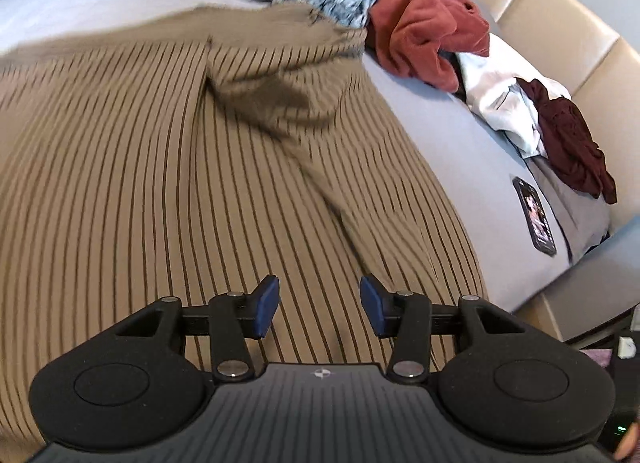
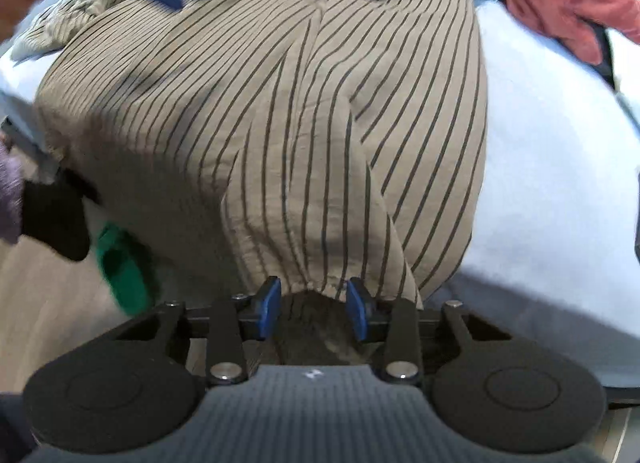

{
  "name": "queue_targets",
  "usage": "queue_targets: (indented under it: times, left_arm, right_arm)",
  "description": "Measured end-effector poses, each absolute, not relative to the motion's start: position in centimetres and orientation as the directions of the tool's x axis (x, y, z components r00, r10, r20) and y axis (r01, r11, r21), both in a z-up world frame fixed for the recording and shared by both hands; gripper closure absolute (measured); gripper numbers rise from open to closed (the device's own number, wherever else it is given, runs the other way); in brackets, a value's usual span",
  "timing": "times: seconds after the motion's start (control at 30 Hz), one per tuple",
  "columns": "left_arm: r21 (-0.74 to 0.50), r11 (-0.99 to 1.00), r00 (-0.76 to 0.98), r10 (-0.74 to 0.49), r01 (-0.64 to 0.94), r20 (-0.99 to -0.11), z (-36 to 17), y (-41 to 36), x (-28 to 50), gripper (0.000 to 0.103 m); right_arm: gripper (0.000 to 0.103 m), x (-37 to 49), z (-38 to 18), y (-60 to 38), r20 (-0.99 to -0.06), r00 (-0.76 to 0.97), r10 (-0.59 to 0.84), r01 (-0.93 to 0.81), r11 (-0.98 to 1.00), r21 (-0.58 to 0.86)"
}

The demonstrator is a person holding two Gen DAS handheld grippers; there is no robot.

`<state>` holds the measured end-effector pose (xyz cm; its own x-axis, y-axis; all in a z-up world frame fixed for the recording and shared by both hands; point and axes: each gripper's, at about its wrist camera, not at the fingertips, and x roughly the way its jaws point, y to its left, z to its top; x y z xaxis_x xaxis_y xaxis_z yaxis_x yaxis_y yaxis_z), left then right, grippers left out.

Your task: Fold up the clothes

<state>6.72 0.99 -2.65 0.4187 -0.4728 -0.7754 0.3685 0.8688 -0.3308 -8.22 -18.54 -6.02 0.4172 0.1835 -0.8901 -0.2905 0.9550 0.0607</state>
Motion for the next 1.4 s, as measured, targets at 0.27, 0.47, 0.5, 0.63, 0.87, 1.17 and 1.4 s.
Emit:
queue_targets:
  times: [0.27,0.47,0.5,0.63,0.87,1.17,1.4]
  left_arm:
    - [-0.381,0.876,0.412,-0.476,0.294,-0.777,-3.2,2.0,4.2,0.060]
    - [-0.412,0.870,0.401,-0.491,0.271,-0.773,-3.5,2.4,2.6,0.060]
    - [-0.416,0.866,0.387,-0.497,0.277,-0.777,-3.8,2.2,2.4,0.060]
    - [-0.415,0.855,0.339,-0.507,0.311,-0.792,-4.8,0.8,1.2,0.060]
    - [-0.363,0.852,0.304,-0.485,0.378,-0.820,-6.2,-1.7,-0.7,0.060]
    - [-0.348,0.842,0.287,-0.483,0.412,-0.827,-6.5,-3.2,-0.9,0.060]
    - [-0.343,0.865,0.289,-0.456,0.366,-0.842,-7.2,-2.5,-0.9,0.060]
  right_arm:
    - [0.103,-6.4,-6.7,-18.6,-0.862,0.454,0.224,-0.118,0.974,0.191]
    - [0.103,-8.1,-3.5,-18.0,-0.838,0.443,0.319,-0.160,0.948,0.276]
    - [0.103,-8.5,-3.2,-17.8,-0.831,0.439,0.341,-0.174,0.940,0.294]
    - [0.101,-9.4,-2.4,-17.1,-0.832,0.440,0.339,-0.202,0.939,0.277]
    - [0.092,-9.8,-6.5,-22.1,-0.840,0.419,0.346,0.094,0.903,0.419]
    - [0.056,-10.2,-9.8,-25.1,-0.769,0.509,0.388,0.234,0.797,0.557]
    - [0.066,-9.2,-12.2,-25.9,-0.663,0.568,0.488,0.226,0.682,0.696]
